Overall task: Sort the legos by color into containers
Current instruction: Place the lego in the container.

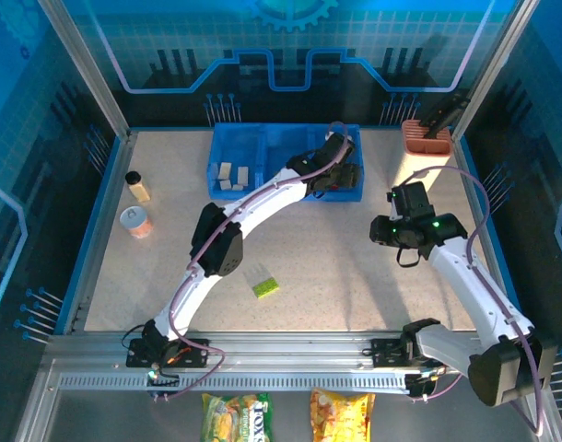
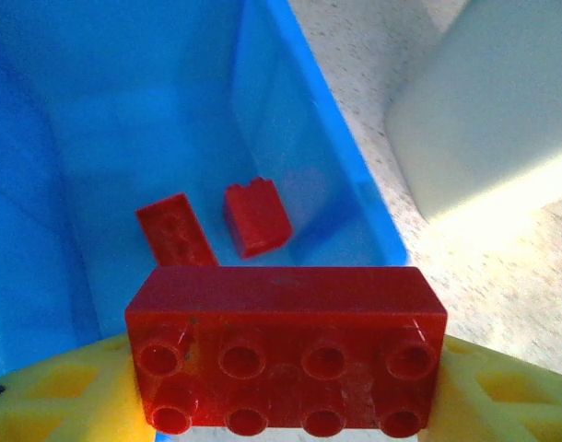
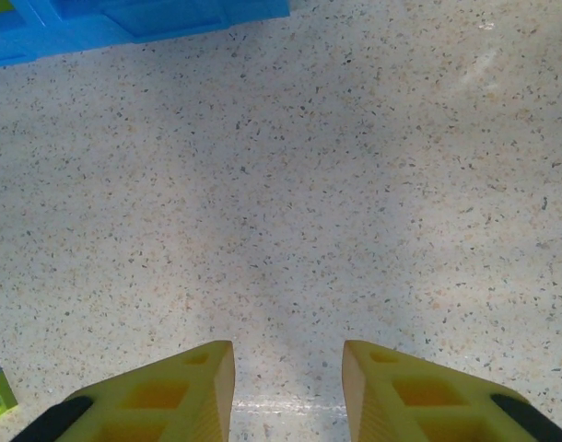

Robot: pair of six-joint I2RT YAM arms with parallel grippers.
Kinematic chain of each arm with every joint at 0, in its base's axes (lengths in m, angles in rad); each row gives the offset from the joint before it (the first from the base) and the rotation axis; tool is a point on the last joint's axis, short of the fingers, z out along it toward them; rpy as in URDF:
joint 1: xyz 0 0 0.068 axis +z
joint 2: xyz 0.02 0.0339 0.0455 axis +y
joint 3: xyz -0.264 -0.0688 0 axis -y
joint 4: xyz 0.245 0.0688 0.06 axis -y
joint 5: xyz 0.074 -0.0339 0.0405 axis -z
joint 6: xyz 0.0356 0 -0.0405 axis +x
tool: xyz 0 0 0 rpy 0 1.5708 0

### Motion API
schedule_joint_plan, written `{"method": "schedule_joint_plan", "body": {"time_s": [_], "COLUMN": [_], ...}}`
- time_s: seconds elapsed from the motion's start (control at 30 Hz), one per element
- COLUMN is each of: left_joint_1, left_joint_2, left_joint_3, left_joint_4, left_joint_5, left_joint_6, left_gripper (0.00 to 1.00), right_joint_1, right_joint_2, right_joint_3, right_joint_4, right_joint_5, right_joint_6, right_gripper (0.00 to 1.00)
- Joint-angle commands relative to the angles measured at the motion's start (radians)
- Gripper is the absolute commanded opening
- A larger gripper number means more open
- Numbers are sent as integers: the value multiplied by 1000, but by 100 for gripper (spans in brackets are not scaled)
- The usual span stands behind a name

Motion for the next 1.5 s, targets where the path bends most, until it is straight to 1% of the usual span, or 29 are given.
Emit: {"method": "schedule_joint_plan", "body": {"time_s": [0.0, 0.1, 0.27, 0.5, 0.57, 0.67, 0.73, 0.97, 1.17, 1.33, 1.47], "left_joint_1": [32, 50, 55, 59, 59, 61, 60, 55, 39, 29, 28], "left_joint_2": [51, 99, 166, 226, 236, 240, 232, 167, 94, 33, -47], "left_joint_3": [68, 118, 166, 172, 172, 171, 171, 157, 146, 137, 61], "left_joint_4": [49, 76, 159, 235, 247, 257, 262, 261, 226, 103, 14], "left_joint_5": [-79, -94, -87, -89, -91, -84, -76, -43, -7, 29, 59], "left_joint_6": [11, 11, 54, 83, 87, 86, 86, 94, 108, 95, 77], "left_gripper": [61, 60, 61, 62, 64, 69, 73, 79, 77, 74, 72], "right_joint_1": [-12, -12, -11, -12, -12, -12, -11, -12, -8, 14, 49], "right_joint_2": [-29, -33, -32, -32, -32, -32, -33, -42, -38, -21, 2], "right_joint_3": [-16, -21, -28, -28, -25, -18, -13, 8, 18, 18, 22], "right_joint_4": [-30, -33, -33, -35, -37, -45, -48, -53, -48, -37, -24], "right_joint_5": [-14, -19, -28, -33, -33, -32, -30, -32, -42, -51, -52], "right_joint_6": [7, 11, 14, 15, 13, 13, 13, 17, 14, 7, 7], "right_gripper": [37, 37, 37, 37, 37, 37, 37, 37, 37, 37, 37]}}
